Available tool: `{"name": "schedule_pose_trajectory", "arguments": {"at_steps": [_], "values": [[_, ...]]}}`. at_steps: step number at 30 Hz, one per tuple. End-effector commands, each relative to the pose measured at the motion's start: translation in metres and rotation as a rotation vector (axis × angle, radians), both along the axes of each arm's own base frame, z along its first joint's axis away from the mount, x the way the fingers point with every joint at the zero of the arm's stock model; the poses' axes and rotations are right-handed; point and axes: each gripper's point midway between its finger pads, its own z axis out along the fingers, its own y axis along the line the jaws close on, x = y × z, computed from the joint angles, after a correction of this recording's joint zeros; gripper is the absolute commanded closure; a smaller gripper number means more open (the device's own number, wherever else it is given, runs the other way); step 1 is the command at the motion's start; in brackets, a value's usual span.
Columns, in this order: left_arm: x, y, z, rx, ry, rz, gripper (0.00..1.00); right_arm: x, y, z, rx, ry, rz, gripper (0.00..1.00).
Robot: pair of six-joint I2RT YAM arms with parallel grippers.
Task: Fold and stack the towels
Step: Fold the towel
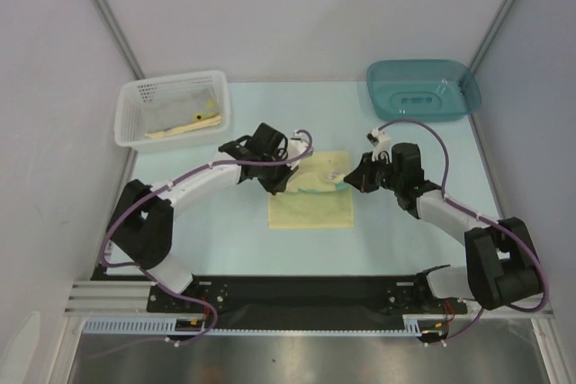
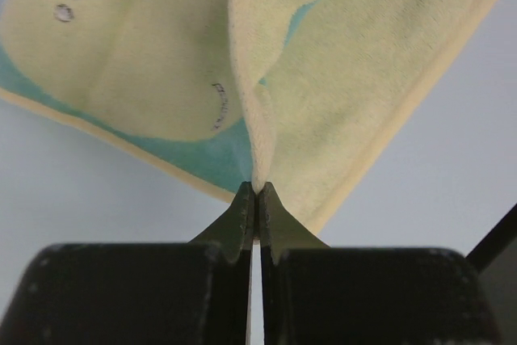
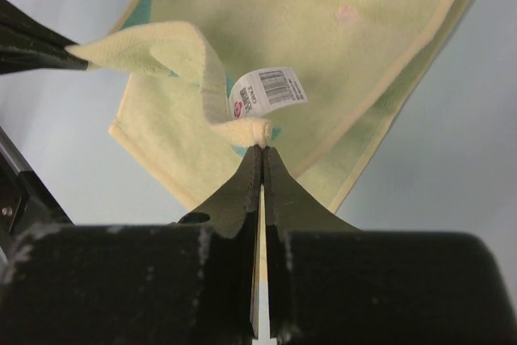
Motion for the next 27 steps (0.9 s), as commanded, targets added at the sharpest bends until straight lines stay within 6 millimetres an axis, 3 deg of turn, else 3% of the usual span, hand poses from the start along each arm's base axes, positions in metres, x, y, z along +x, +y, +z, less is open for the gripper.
{"name": "schedule_pose_trajectory", "arguments": {"at_steps": [1, 5, 12, 16, 22, 27], "values": [[-0.016, -0.006, 0.006, -0.005, -0.01, -0.01, 1.0, -0.012, -0.003, 0.002, -0.014, -0.011, -0.033, 1.0], [-0.022, -0.003, 0.009, -0.004, -0.024, 0.023, 1.0, -0.028, 0.0, -0.008, -0.013, 0.031, -0.025, 1.0], [-0.021, 0.006, 0.018, 0.032, -0.09, 0.071, 1.0, -0.031, -0.001, 0.004, -0.009, 0.015, -0.046, 1.0], [-0.03, 0.01, 0.011, 0.038, -0.077, 0.073, 1.0, -0.037, -0.002, 0.003, 0.006, 0.042, -0.062, 1.0], [-0.057, 0.012, -0.023, 0.089, 0.02, 0.045, 1.0, -0.057, -0.001, -0.028, -0.036, 0.144, -0.082, 1.0], [-0.071, 0.014, -0.035, 0.134, 0.061, 0.028, 1.0, -0.073, -0.005, -0.052, -0.086, 0.24, -0.117, 0.99]]}}
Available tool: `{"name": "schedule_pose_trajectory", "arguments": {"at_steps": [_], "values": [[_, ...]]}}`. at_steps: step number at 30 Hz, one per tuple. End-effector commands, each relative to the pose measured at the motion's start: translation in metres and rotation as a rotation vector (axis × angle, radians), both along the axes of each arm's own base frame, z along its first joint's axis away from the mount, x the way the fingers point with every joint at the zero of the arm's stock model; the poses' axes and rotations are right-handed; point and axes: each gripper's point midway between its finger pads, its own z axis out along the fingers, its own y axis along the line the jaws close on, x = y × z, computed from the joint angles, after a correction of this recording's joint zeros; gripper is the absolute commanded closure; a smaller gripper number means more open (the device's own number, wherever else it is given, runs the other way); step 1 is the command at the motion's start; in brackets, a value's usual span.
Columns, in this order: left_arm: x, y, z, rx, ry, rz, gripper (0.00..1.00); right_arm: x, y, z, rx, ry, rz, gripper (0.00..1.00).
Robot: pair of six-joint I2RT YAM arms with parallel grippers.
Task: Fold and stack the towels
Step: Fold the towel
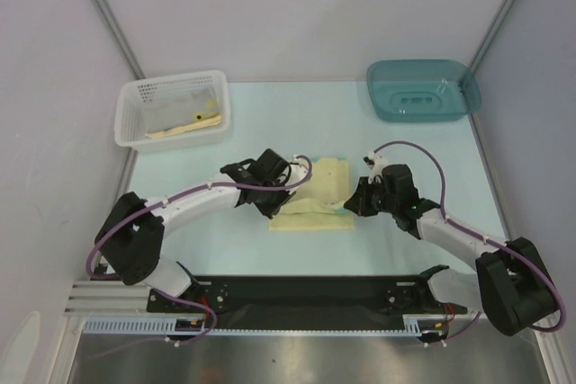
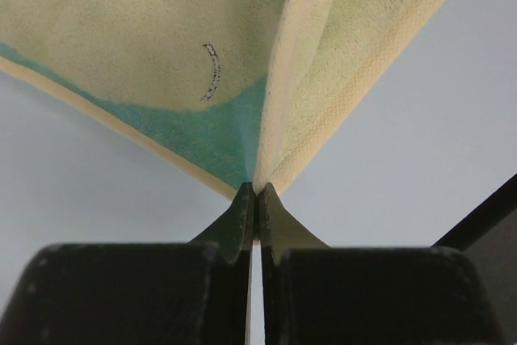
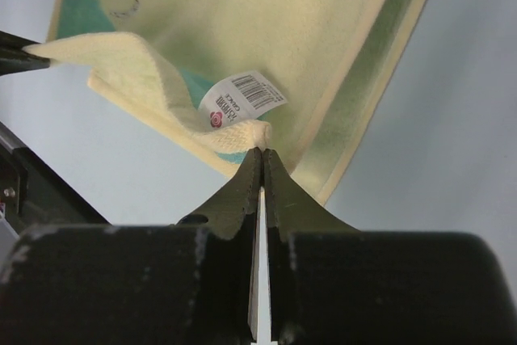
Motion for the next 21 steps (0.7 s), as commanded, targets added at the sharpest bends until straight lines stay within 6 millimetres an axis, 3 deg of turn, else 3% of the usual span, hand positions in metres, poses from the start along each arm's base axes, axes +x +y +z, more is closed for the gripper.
{"name": "schedule_pose_trajectory", "arguments": {"at_steps": [1, 2, 4, 6, 7, 11, 14, 16, 21], "values": [[-0.008, -0.003, -0.004, 0.003, 0.028, 0.012, 0.97, -0.008, -0.005, -0.015, -0.043, 0.069, -0.053, 0.96], [-0.01, -0.004, -0.005, -0.002, 0.035, 0.011, 0.92, -0.009, -0.007, -0.016, -0.048, 0.079, -0.062, 0.88], [-0.015, -0.008, -0.003, -0.026, 0.056, 0.009, 0.76, -0.015, -0.012, -0.023, -0.067, 0.132, -0.098, 0.85], [-0.019, -0.009, 0.002, -0.045, 0.065, 0.013, 0.68, -0.02, -0.016, -0.025, -0.078, 0.182, -0.122, 0.78], [-0.019, -0.011, 0.007, -0.054, 0.063, 0.017, 0.56, -0.022, -0.016, -0.023, -0.075, 0.189, -0.124, 0.76], [-0.02, -0.011, 0.029, -0.084, 0.041, 0.025, 0.52, -0.022, -0.021, -0.01, -0.083, 0.196, -0.165, 0.67], [-0.011, -0.013, 0.04, -0.102, 0.004, 0.066, 0.49, -0.012, -0.021, 0.008, -0.083, 0.174, -0.196, 0.64], [-0.005, -0.014, 0.038, -0.102, 0.004, 0.124, 0.48, -0.004, -0.016, 0.019, -0.065, 0.154, -0.198, 0.64], [-0.003, -0.026, 0.021, -0.154, 0.052, 0.197, 0.48, 0.0, -0.002, 0.011, -0.06, 0.185, -0.174, 0.65]]}}
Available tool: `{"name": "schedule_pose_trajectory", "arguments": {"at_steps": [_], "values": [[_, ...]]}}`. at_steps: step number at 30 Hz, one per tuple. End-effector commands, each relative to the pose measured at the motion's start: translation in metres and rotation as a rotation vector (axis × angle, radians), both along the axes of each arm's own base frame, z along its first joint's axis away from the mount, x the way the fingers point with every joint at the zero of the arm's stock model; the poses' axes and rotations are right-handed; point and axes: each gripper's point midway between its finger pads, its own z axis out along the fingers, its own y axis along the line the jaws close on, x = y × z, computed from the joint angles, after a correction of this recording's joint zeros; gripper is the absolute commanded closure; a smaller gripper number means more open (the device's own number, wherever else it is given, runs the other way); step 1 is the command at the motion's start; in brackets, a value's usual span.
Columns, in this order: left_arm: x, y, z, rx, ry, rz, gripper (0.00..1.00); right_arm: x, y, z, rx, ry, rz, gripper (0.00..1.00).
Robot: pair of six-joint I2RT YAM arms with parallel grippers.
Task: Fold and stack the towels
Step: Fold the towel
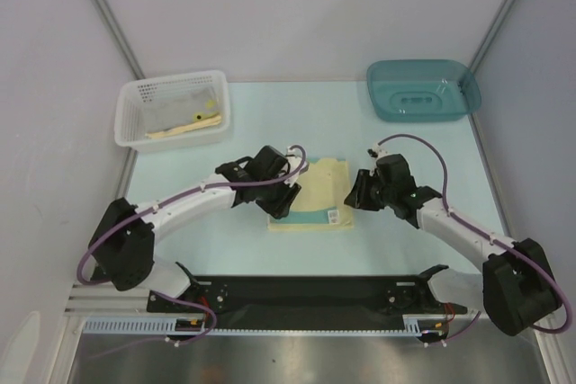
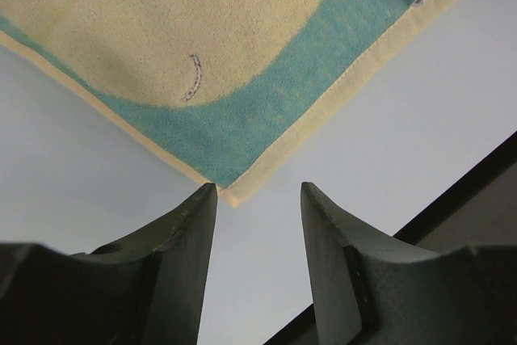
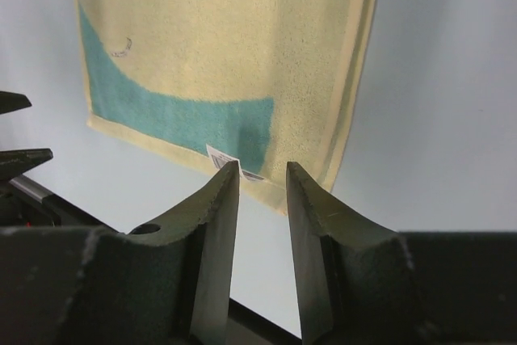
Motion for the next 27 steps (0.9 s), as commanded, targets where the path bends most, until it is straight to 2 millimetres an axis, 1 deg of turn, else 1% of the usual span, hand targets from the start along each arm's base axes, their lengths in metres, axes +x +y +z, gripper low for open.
{"name": "schedule_pose_trajectory", "arguments": {"at_steps": [1, 3, 4, 5, 6, 8, 9, 11, 12, 14, 15, 16, 18, 19, 20, 21, 23, 24, 26, 27], "values": [[0.007, -0.02, -0.002, -0.093, 0.028, 0.097, 0.48, 0.002, 0.008, -0.005, -0.004, 0.023, 0.0, 0.65], [0.003, -0.02, -0.013, -0.095, 0.067, 0.124, 0.51, 0.0, 0.007, -0.017, -0.024, 0.044, 0.002, 0.67], [0.003, -0.024, -0.015, -0.117, 0.079, 0.15, 0.51, -0.005, 0.005, -0.025, -0.034, 0.063, 0.003, 0.67], [0.001, -0.023, -0.018, -0.125, 0.092, 0.167, 0.51, -0.006, 0.004, -0.03, -0.037, 0.066, 0.007, 0.68], [-0.005, -0.02, -0.027, -0.129, 0.124, 0.181, 0.51, -0.008, 0.002, -0.035, -0.048, 0.072, 0.003, 0.68], [-0.006, -0.025, -0.03, -0.187, 0.162, 0.226, 0.52, -0.014, -0.005, -0.047, -0.075, 0.088, -0.006, 0.72], [-0.012, -0.028, -0.031, -0.215, 0.201, 0.221, 0.53, -0.015, -0.007, -0.05, -0.087, 0.092, -0.01, 0.73], [-0.018, -0.028, -0.037, -0.24, 0.242, 0.252, 0.54, -0.016, -0.011, -0.053, -0.104, 0.092, -0.015, 0.74], [-0.022, -0.029, -0.036, -0.251, 0.259, 0.257, 0.54, -0.016, -0.013, -0.052, -0.111, 0.088, -0.016, 0.74], [-0.023, -0.029, -0.032, -0.258, 0.264, 0.262, 0.54, -0.017, -0.014, -0.05, -0.118, 0.086, -0.019, 0.75], [-0.02, -0.03, -0.024, -0.273, 0.251, 0.26, 0.53, -0.014, -0.015, -0.046, -0.122, 0.074, -0.021, 0.76], [-0.019, -0.028, -0.021, -0.265, 0.246, 0.268, 0.53, -0.015, -0.016, -0.043, -0.126, 0.075, -0.02, 0.76], [-0.009, -0.028, -0.008, -0.275, 0.213, 0.278, 0.52, -0.012, -0.013, -0.033, -0.117, 0.061, -0.018, 0.76], [-0.007, -0.024, -0.005, -0.264, 0.204, 0.281, 0.52, -0.01, -0.011, -0.028, -0.108, 0.052, -0.017, 0.76], [0.003, -0.018, -0.004, -0.251, 0.177, 0.311, 0.52, -0.011, -0.01, -0.022, -0.097, 0.05, -0.016, 0.76], [0.009, -0.016, -0.001, -0.25, 0.164, 0.323, 0.52, -0.01, -0.004, -0.012, -0.078, 0.035, -0.002, 0.76], [0.016, -0.008, -0.005, -0.246, 0.171, 0.358, 0.52, -0.01, 0.004, -0.001, -0.042, 0.022, 0.011, 0.76], [0.015, -0.005, -0.01, -0.241, 0.186, 0.372, 0.53, -0.01, 0.008, 0.002, -0.025, 0.018, 0.02, 0.76], [0.012, -0.007, -0.014, -0.261, 0.199, 0.372, 0.53, -0.013, 0.019, 0.006, 0.028, 0.019, 0.051, 0.76], [0.005, -0.004, -0.023, -0.26, 0.228, 0.39, 0.53, -0.014, 0.021, 0.0, 0.031, 0.034, 0.056, 0.77]]}}
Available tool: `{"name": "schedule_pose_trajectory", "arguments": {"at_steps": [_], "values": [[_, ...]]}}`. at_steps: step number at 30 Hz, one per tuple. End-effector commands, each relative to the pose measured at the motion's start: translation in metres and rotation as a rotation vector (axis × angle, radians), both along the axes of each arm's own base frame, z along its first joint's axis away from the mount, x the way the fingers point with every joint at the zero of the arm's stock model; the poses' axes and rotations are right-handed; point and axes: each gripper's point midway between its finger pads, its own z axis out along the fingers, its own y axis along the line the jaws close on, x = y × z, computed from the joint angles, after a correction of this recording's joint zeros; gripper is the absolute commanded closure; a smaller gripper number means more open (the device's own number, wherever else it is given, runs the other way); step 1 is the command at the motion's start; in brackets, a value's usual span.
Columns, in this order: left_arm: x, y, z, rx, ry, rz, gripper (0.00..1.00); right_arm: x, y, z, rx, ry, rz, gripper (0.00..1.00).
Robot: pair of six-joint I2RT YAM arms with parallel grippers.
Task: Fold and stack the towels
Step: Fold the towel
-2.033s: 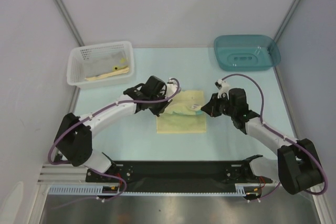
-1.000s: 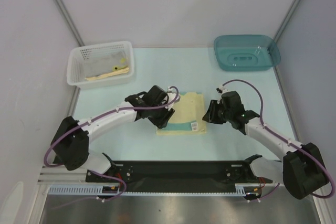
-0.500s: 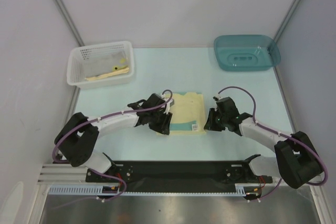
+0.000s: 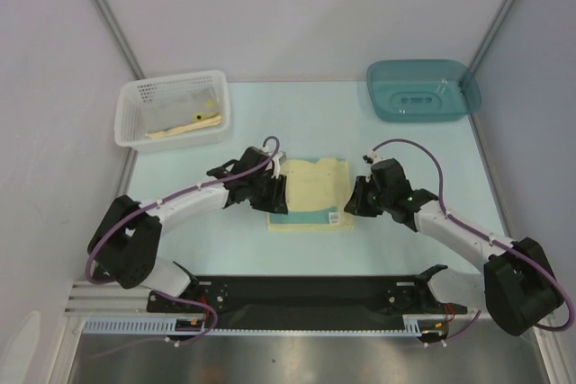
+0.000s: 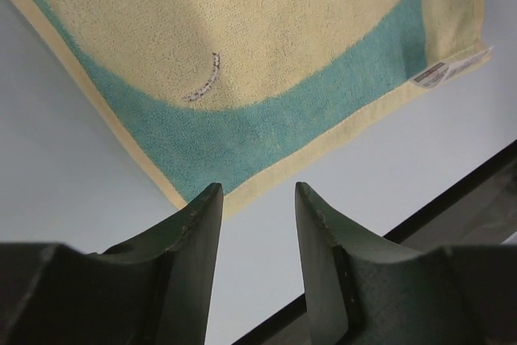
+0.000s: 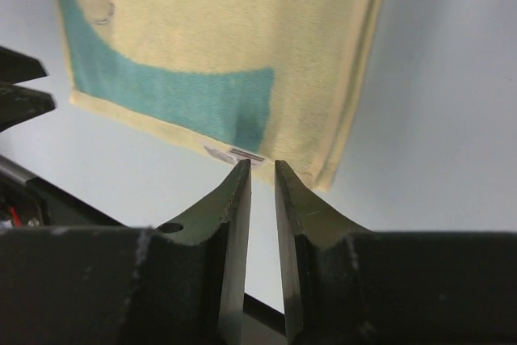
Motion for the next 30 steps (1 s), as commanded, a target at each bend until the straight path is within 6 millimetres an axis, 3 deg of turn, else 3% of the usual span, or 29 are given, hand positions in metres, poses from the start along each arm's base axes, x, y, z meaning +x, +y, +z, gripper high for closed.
{"name": "schedule_pose_trajectory", "arguments": {"at_steps": [1, 7, 11, 17, 22, 27, 30], "values": [[-0.005, -0.003, 0.0, -0.059, 0.01, 0.033, 0.54, 0.0, 0.019, 0.012, 0.08, -0.005, 0.037, 0.77], [-0.023, 0.005, -0.027, -0.053, 0.086, 0.073, 0.55, -0.011, 0.002, -0.037, -0.006, 0.061, 0.001, 0.8], [-0.021, 0.009, -0.025, -0.041, 0.077, 0.097, 0.55, -0.012, -0.009, -0.052, -0.067, 0.067, -0.019, 0.81], [-0.005, 0.008, 0.007, -0.025, 0.011, 0.098, 0.53, -0.002, -0.014, -0.042, -0.096, 0.031, -0.039, 0.82], [-0.005, 0.008, 0.029, -0.055, -0.028, 0.1, 0.48, 0.0, -0.014, -0.027, -0.093, 0.014, -0.039, 0.81], [-0.008, 0.023, 0.015, -0.001, -0.034, 0.129, 0.46, -0.002, -0.002, -0.006, -0.004, 0.003, -0.042, 0.74], [-0.013, 0.017, 0.006, -0.042, -0.013, 0.121, 0.47, -0.005, -0.001, -0.004, 0.005, 0.023, -0.056, 0.73]]}}
